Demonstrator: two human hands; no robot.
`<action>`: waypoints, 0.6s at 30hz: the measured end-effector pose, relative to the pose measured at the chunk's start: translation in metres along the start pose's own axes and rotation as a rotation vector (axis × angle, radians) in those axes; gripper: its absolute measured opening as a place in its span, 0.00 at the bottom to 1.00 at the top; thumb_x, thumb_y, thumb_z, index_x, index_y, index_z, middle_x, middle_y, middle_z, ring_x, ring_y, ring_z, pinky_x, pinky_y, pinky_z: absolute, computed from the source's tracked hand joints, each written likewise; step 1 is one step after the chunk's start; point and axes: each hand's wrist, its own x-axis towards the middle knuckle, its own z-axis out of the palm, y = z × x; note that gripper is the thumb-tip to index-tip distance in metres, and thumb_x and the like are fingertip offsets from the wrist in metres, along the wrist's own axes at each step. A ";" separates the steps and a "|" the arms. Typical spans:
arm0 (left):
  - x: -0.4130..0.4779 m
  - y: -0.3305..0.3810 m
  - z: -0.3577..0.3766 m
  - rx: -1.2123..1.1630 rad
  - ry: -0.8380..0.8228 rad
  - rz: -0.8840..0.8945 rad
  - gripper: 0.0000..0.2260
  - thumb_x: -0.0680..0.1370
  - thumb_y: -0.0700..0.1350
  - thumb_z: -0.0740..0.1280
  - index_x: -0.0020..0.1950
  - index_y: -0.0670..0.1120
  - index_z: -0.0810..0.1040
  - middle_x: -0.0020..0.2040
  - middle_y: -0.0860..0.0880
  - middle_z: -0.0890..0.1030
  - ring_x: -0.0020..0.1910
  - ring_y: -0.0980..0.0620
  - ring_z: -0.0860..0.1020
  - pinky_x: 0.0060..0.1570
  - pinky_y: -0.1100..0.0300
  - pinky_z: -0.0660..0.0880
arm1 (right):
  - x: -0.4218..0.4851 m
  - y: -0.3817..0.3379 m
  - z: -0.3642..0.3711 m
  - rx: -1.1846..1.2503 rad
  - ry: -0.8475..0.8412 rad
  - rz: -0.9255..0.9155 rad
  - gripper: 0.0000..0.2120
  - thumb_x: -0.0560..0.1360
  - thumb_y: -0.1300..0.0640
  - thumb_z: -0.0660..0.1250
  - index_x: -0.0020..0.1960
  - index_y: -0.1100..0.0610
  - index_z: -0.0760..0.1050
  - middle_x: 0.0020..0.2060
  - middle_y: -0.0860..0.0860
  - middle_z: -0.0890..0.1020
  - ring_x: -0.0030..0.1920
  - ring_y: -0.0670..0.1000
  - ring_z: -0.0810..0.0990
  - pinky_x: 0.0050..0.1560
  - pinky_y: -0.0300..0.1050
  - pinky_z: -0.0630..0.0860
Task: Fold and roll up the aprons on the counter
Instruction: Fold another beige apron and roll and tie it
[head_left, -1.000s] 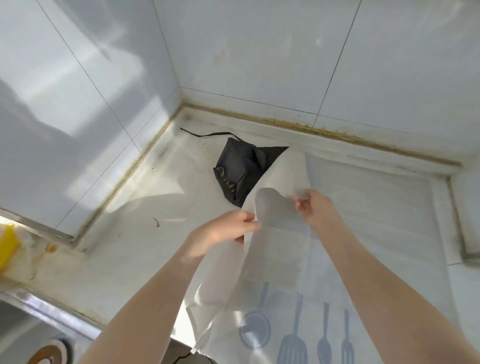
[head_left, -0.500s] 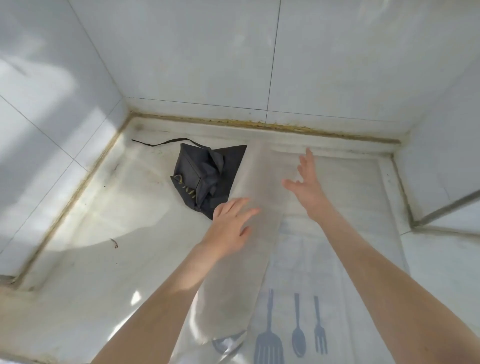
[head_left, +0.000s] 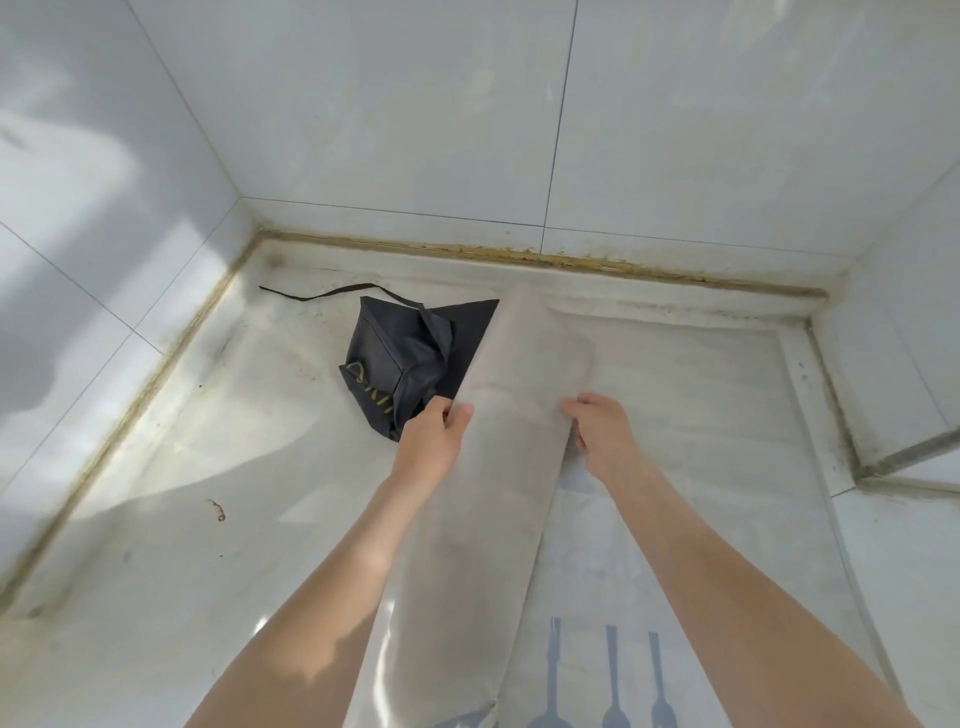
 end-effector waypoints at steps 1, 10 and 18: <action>0.005 0.001 0.000 -0.011 -0.011 -0.003 0.14 0.82 0.52 0.59 0.50 0.41 0.74 0.39 0.49 0.74 0.39 0.50 0.71 0.36 0.59 0.65 | 0.002 -0.002 0.003 -0.052 0.019 -0.060 0.09 0.74 0.66 0.64 0.36 0.59 0.71 0.28 0.56 0.70 0.25 0.47 0.65 0.24 0.37 0.58; 0.014 -0.005 0.006 -0.069 0.172 -0.038 0.16 0.83 0.49 0.55 0.38 0.43 0.66 0.32 0.48 0.71 0.37 0.44 0.70 0.35 0.55 0.64 | 0.010 -0.023 0.027 -0.204 -0.025 -0.427 0.04 0.77 0.66 0.61 0.48 0.64 0.75 0.38 0.55 0.78 0.37 0.51 0.74 0.39 0.42 0.72; 0.003 -0.049 0.022 0.644 -0.039 0.833 0.23 0.79 0.54 0.57 0.73 0.50 0.67 0.75 0.46 0.66 0.74 0.48 0.61 0.71 0.48 0.54 | -0.007 0.009 0.033 -0.778 0.149 -0.588 0.34 0.72 0.60 0.68 0.75 0.58 0.57 0.68 0.57 0.67 0.68 0.59 0.64 0.65 0.53 0.61</action>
